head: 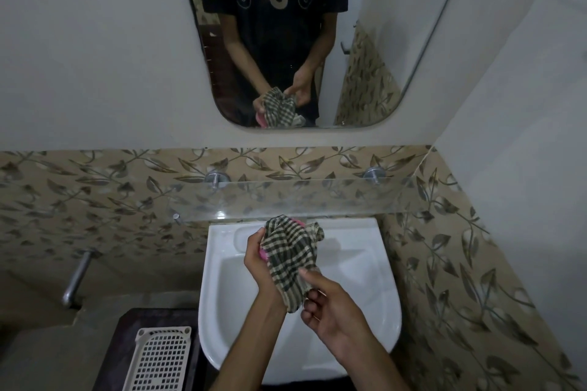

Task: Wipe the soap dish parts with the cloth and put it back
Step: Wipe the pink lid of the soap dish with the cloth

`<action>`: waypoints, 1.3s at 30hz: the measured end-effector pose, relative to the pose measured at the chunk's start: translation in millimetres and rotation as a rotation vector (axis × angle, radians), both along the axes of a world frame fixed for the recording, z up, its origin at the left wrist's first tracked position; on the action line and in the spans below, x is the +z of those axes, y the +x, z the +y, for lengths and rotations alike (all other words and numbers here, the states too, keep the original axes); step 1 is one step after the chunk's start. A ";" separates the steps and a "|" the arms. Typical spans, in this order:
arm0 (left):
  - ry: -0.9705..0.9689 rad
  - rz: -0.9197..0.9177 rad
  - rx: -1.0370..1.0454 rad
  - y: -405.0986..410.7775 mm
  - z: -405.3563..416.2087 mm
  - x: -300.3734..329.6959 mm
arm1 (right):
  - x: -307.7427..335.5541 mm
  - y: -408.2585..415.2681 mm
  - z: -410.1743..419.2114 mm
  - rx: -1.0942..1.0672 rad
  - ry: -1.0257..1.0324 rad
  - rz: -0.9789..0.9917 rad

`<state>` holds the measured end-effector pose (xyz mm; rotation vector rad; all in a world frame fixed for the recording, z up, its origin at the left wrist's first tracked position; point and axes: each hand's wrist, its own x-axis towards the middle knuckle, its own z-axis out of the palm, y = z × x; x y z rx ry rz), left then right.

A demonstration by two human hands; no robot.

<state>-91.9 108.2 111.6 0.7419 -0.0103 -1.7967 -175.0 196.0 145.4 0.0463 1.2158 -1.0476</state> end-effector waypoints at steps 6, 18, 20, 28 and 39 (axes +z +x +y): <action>-0.053 0.079 -0.047 2.0 1.8 2.9 | 0.8 -14.2 2.2 -0.059 -0.184 0.029; -0.059 0.055 0.080 -10.9 -2.2 9.6 | 17.5 -4.5 2.9 -0.273 -0.142 -0.379; -0.047 0.075 0.066 -10.6 -3.7 8.7 | 18.0 -6.0 0.9 -0.253 -0.160 -0.265; -0.053 0.060 0.071 -8.7 -5.6 14.3 | 2.0 -12.1 -3.1 -0.180 -0.038 0.033; -0.101 0.036 0.044 -5.8 -8.6 19.7 | -4.1 -29.3 -17.8 -0.194 -0.152 0.109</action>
